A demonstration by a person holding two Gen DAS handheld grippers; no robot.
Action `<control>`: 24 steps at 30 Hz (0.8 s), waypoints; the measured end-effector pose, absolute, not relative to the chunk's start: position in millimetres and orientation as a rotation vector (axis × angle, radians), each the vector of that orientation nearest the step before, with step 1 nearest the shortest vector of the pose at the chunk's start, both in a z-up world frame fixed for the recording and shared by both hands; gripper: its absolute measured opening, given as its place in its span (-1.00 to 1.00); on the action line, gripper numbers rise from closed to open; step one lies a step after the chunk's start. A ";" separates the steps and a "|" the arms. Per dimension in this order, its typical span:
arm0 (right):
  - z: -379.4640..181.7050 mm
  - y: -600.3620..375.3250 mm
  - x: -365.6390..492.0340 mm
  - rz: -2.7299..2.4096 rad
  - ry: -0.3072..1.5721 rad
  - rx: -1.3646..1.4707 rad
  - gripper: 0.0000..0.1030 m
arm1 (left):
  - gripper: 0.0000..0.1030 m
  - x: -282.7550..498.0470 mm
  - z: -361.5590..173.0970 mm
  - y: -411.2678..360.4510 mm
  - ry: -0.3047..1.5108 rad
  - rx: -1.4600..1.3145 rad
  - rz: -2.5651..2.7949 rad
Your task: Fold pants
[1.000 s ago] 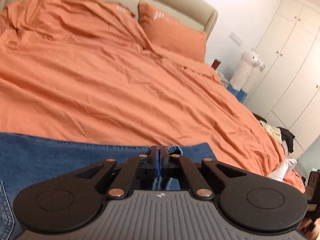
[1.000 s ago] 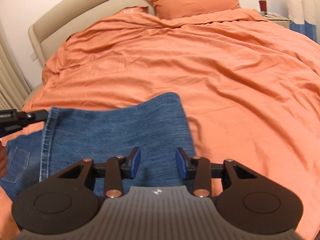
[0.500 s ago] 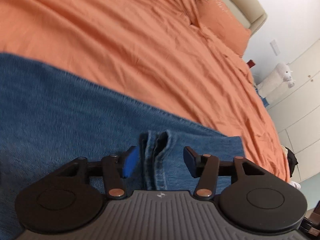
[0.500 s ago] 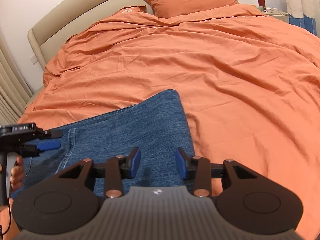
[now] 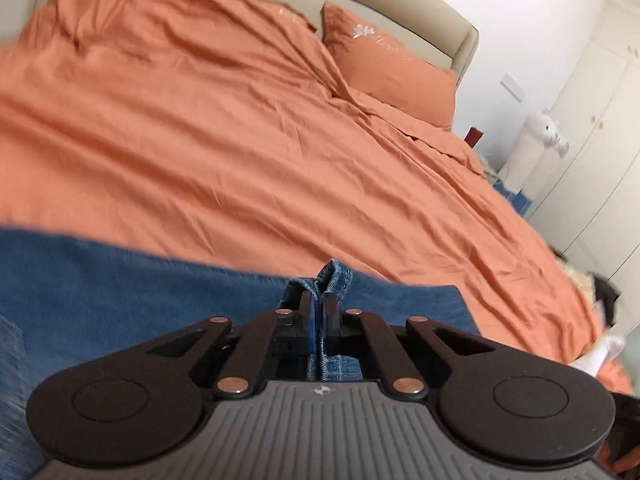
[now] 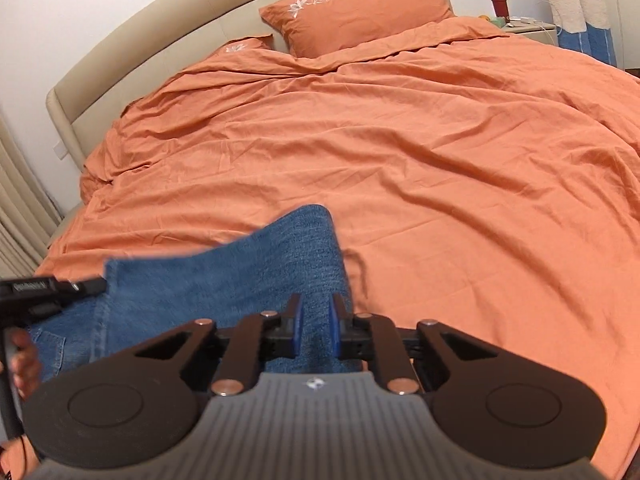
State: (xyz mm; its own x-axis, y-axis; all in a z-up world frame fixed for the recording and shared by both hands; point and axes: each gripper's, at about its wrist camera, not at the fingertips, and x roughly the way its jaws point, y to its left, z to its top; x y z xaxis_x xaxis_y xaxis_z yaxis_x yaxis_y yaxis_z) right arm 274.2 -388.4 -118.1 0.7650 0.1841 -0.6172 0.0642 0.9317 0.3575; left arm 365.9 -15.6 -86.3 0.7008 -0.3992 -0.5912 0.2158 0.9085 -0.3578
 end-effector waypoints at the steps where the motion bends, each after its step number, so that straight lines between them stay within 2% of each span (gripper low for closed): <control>1: -117.8 -388.4 272.2 0.070 0.701 0.369 -0.82 | -0.95 367.8 -85.2 -15.4 0.714 -0.247 -0.337; 4: -122.3 -386.3 270.7 0.087 0.723 0.353 -0.83 | -0.95 379.2 -101.2 -13.7 0.772 -0.217 -0.311; 6: -128.3 -382.7 272.6 0.115 0.749 0.352 -0.96 | -0.95 384.1 -117.7 -17.7 0.800 -0.182 -0.297; 13: -163.6 -362.6 281.8 0.114 0.870 0.179 -1.00 | -0.92 385.6 -153.8 -13.6 0.860 -0.183 -0.260; 18: -172.0 -359.3 287.2 0.116 0.889 0.133 -1.00 | -0.82 379.2 -138.1 -17.5 0.881 -0.108 -0.236; 21: -160.5 -359.2 275.7 0.111 0.835 0.133 -0.91 | -0.81 356.3 -119.2 -15.4 0.842 -0.105 -0.259; 24: -144.6 -354.7 256.7 0.154 0.758 0.138 -0.91 | -0.80 327.7 -105.9 -21.6 0.829 -0.078 -0.335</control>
